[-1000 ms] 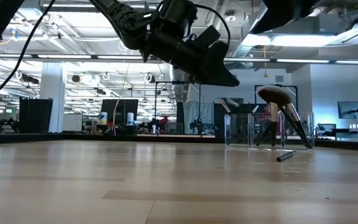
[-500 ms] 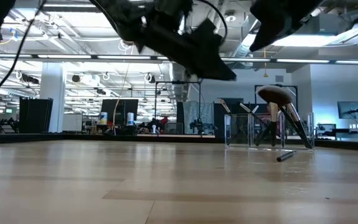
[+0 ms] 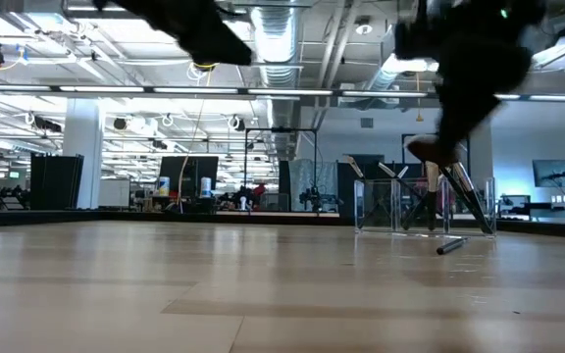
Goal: Pick & Place Makeup Brushes
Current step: Put the black eyeshadow brush into the makeup organizer
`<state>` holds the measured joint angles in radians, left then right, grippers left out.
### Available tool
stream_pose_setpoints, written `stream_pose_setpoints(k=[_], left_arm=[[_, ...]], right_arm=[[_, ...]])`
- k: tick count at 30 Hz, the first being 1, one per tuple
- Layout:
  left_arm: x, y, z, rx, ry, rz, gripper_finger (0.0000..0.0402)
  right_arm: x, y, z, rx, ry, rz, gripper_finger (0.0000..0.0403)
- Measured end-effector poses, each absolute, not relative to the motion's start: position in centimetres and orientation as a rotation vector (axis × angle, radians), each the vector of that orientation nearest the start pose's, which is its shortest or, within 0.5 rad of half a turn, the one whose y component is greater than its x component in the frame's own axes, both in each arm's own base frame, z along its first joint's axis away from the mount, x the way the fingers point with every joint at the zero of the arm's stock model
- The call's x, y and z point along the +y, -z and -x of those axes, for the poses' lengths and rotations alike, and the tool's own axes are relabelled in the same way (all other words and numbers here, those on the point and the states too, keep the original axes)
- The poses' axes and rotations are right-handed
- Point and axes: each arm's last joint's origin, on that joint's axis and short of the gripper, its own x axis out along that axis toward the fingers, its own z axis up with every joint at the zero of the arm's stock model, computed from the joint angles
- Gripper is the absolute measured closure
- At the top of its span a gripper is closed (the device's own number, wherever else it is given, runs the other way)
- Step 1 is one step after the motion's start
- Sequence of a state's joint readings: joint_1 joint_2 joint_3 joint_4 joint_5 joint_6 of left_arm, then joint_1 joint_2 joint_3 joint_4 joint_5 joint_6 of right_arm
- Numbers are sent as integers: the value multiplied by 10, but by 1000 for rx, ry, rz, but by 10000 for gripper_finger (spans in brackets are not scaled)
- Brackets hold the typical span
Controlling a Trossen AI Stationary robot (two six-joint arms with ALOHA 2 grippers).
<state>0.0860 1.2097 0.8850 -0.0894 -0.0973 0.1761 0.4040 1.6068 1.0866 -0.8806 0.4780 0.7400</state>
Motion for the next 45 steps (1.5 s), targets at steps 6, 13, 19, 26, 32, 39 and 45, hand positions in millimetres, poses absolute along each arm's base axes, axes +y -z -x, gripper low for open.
stream_pose_setpoints(k=[6, 13, 19, 26, 32, 39, 45], left_arm=[[21, -292, -217, 335, -161, -121, 256], [20, -285, -197, 299, -167, -100, 256], [20, -277, -196, 316, -165, -100, 256], [20, -266, -195, 348, -164, -100, 257], [19, -265, -195, 351, -166, -82, 256], [19, -264, -195, 355, -167, -74, 256], [19, -264, -195, 355, -168, -71, 256]], right_arm=[[95, -169, -275, 1412, 437, 71, 230], [75, -143, -286, 1571, 368, 155, 219], [57, -134, -293, 1662, 208, 215, 233], [38, -133, -299, 1692, -16, 150, 265], [27, -132, -302, 1677, -109, 68, 351], [28, -144, -311, 1674, -66, 22, 390], [38, -161, -321, 1632, -78, 78, 337]])
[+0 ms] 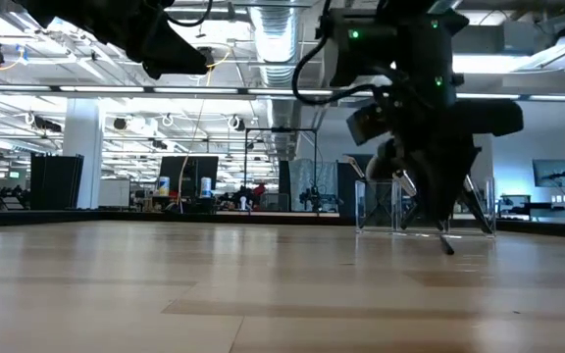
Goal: Pick & Place Makeup Brushes
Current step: Put the black eyeshadow brush into the makeup organizer
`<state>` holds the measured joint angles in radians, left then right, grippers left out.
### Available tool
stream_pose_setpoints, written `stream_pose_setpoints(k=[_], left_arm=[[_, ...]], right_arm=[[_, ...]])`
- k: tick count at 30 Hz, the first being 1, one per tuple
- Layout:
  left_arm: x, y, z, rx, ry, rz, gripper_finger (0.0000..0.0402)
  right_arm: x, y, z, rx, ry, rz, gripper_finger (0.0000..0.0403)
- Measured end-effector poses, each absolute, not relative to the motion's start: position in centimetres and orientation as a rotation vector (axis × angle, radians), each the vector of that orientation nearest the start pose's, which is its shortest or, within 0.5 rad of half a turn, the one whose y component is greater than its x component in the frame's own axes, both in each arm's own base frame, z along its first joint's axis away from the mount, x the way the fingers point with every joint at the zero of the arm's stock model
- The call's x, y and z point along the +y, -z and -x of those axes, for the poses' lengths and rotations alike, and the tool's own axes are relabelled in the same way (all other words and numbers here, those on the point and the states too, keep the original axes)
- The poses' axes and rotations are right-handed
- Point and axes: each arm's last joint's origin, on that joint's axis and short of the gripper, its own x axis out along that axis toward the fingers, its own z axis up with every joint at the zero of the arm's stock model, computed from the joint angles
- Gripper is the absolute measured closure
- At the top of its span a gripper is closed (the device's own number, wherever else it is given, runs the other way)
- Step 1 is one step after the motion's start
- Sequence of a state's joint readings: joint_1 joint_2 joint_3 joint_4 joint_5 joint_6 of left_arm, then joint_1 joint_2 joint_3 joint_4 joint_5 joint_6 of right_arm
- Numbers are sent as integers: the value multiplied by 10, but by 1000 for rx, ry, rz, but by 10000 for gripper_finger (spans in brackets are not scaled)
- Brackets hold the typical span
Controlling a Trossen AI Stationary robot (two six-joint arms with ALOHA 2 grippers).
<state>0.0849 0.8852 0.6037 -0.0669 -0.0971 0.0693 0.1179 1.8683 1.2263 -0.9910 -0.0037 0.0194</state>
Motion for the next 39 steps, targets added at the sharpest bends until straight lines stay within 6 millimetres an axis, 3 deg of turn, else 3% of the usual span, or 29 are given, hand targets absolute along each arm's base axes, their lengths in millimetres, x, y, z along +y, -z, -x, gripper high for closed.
stream_pose_setpoints(k=[12, 17, 29, 36, 39], left_arm=[[19, -264, -195, 355, -168, -70, 256], [19, -264, -195, 355, -168, -70, 256], [19, -264, -195, 360, -167, -70, 256], [19, -264, -195, 360, -168, -70, 256], [19, -264, -195, 358, -148, -43, 256]], right_arm=[[57, -162, -322, 1601, -194, 367, 238], [56, -159, -326, 1580, -197, 392, 225], [61, -117, -325, 1779, -275, 409, 290], [68, -130, -328, 1747, -272, 343, 387], [73, -139, -336, 1658, -247, 266, 388]])
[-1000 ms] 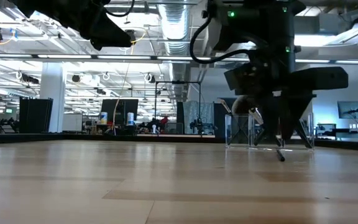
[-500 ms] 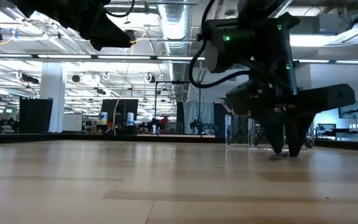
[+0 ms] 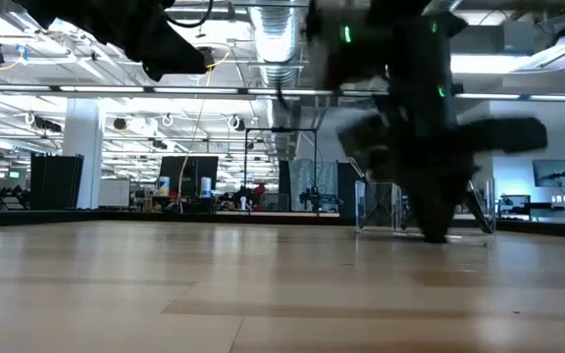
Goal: Pick & Place Makeup Brushes
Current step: Put the black eyeshadow brush into the makeup organizer
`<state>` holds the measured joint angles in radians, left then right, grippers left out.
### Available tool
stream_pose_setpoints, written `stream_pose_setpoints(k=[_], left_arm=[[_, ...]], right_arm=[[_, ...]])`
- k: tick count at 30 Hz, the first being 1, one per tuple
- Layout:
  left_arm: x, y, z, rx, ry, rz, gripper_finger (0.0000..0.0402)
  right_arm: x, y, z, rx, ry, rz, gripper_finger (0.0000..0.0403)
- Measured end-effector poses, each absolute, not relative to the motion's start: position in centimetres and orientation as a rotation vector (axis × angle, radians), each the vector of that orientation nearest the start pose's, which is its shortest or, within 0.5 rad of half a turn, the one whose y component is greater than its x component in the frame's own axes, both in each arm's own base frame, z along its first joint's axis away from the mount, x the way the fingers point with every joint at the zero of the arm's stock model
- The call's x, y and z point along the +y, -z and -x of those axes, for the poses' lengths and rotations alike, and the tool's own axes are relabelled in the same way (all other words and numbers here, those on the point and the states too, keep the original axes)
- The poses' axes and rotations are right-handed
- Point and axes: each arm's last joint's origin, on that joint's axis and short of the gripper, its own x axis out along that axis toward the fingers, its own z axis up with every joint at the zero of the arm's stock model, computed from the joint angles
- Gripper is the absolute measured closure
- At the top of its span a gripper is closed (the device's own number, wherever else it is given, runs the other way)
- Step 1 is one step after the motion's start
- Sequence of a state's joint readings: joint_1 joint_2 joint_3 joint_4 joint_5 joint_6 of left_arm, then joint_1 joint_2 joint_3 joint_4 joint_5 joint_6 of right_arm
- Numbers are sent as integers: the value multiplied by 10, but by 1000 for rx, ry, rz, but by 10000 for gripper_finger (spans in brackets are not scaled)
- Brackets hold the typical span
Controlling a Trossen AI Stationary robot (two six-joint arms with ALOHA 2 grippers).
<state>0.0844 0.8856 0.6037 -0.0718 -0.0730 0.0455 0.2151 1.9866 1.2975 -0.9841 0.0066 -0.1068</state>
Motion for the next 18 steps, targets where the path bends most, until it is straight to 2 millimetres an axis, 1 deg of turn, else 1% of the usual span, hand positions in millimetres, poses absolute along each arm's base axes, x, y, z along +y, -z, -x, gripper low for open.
stream_pose_setpoints(k=[2, 4, 6, 7, 10, 12, 15, 18], left_arm=[[16, -263, -196, 358, -52, -7, 257], [10, -260, -199, 370, 94, 36, 256], [2, -251, -204, 370, 205, 66, 256], [-1, -244, -207, 382, 227, 71, 256], [-8, -217, -218, 446, 244, 76, 257], [-9, -201, -226, 491, 235, 92, 256], [-8, -183, -240, 543, 221, 134, 257], [-4, -170, -252, 575, 192, 169, 256]], right_arm=[[78, -149, -340, 1590, -246, 223, 383], [82, -152, -341, 1545, -246, 194, 386], [86, -153, -348, 1471, -256, 186, 396], [87, -155, -350, 1448, -254, 191, 397], [88, -157, -357, 1383, -237, 196, 393], [87, -156, -360, 1365, -228, 197, 392], [82, -157, -364, 1335, -203, 196, 398], [76, -157, -368, 1305, -167, 201, 398]])
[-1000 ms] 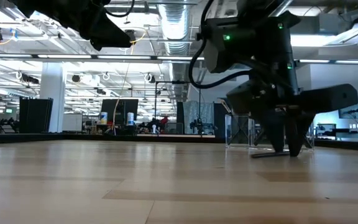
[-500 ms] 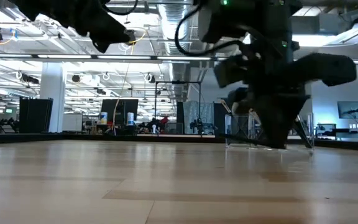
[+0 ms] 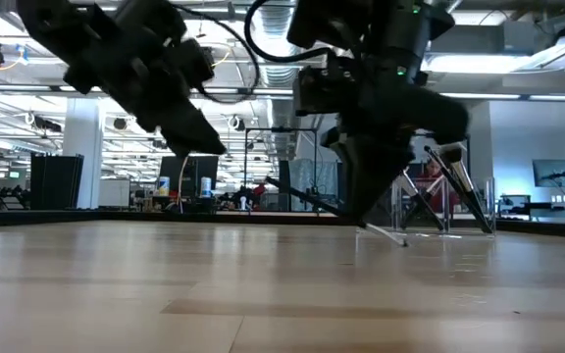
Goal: Pick & Place Makeup Brushes
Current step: Put the black eyeshadow brush into the makeup organizer
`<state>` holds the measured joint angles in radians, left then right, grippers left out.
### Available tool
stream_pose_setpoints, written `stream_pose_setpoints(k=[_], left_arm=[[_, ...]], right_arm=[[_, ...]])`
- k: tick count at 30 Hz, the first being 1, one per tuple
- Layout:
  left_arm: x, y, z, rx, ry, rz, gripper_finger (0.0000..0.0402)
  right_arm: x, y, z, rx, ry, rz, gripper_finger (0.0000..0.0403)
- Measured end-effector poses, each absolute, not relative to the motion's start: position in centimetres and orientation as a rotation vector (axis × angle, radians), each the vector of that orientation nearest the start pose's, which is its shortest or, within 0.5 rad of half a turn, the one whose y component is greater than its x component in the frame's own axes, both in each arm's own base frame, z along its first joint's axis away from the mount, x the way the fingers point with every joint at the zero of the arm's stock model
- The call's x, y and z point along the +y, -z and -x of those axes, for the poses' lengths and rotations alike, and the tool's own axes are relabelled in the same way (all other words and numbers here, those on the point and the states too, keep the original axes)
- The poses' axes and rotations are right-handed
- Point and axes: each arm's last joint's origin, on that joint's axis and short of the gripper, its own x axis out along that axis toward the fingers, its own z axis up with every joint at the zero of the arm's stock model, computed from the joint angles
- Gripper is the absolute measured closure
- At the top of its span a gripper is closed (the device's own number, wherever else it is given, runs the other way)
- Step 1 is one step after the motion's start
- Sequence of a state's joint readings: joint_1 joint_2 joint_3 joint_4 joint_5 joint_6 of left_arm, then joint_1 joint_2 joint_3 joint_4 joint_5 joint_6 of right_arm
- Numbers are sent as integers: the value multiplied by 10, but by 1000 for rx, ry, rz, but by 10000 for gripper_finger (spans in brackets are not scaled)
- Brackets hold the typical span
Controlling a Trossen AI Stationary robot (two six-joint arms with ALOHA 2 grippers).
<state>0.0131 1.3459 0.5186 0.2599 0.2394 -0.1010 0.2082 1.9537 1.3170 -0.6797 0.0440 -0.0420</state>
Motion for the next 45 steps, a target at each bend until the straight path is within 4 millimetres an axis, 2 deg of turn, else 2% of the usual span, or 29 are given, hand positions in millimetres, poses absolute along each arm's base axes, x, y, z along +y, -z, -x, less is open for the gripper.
stream_pose_setpoints(k=[7, 12, 18, 27, 45], left_arm=[[0, -152, -272, 538, 185, 242, 256], [2, -157, -286, 516, 170, 357, 257], [1, -147, -295, 541, 170, 369, 257], [8, -142, -296, 535, 83, 353, 257], [14, -140, -295, 549, 47, 356, 257]], right_arm=[[63, -158, -372, 1282, -113, 223, 400], [52, -159, -377, 1250, -131, 268, 398], [34, -161, -384, 1202, -55, 225, 401], [19, -163, -388, 1175, -30, 211, 400], [14, -164, -391, 1136, -18, 203, 397]])
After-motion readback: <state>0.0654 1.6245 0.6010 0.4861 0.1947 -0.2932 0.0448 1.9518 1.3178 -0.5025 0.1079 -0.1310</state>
